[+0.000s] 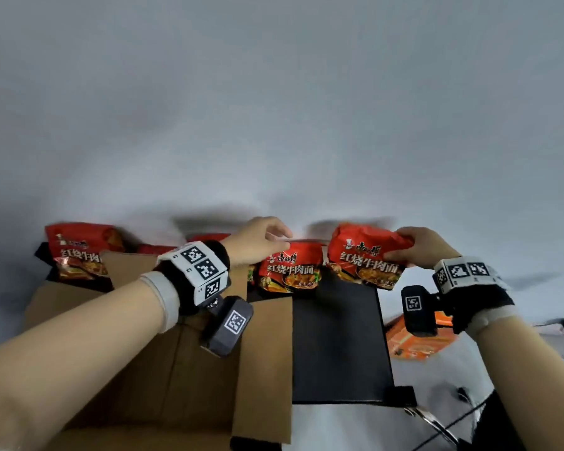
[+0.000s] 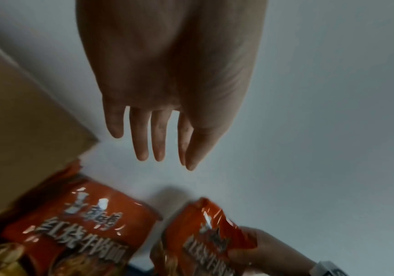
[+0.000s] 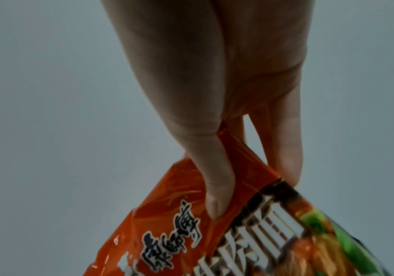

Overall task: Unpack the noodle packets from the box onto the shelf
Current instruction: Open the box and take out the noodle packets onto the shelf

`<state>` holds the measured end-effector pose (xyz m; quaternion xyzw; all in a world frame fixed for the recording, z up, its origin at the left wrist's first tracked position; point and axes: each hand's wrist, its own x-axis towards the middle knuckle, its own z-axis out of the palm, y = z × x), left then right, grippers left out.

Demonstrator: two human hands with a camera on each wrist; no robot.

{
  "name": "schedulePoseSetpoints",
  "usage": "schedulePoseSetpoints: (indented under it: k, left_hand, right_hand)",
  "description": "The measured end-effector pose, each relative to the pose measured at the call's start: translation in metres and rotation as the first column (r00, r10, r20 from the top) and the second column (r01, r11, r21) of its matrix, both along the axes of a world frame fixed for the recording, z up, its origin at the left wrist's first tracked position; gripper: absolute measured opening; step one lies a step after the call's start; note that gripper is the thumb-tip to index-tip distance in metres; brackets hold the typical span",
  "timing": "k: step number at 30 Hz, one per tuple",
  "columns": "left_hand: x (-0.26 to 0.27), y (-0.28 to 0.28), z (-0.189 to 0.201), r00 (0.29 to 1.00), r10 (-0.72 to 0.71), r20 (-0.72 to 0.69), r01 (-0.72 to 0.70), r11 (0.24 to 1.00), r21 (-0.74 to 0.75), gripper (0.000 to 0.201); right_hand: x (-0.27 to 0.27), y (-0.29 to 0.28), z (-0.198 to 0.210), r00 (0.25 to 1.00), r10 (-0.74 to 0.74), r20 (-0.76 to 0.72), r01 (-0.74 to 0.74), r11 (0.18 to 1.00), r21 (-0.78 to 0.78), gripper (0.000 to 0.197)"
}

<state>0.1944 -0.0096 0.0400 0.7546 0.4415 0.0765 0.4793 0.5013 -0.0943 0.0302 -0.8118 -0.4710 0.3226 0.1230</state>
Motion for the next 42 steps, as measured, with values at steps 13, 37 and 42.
schedulePoseSetpoints:
  k: [13,37,42]
  left_hand:
    - [-0.068,0.025,0.009,0.951,0.307,-0.026,-0.294,0.93,0.222,0.016]
    - [-0.274,0.049,-0.006,0.826,-0.463,-0.32,0.37,0.876,-0.31,0.07]
    - [-0.303,0.101,-0.002,0.991,-0.014,-0.13,-0.05,0.879,-0.475,0.09]
  right_hand:
    - [0.009,0.022,-0.092,0.998,-0.068,-0.016,0.067,0.995,-0.073,0.066]
    - [-0.267,0.11,0.032,0.831,0.505,-0.233,-0.553,0.794,-0.251,0.043]
    - [-0.323,0.151,0.03,0.822,0.324,-0.469,-0.498,0.808,-0.315,0.04]
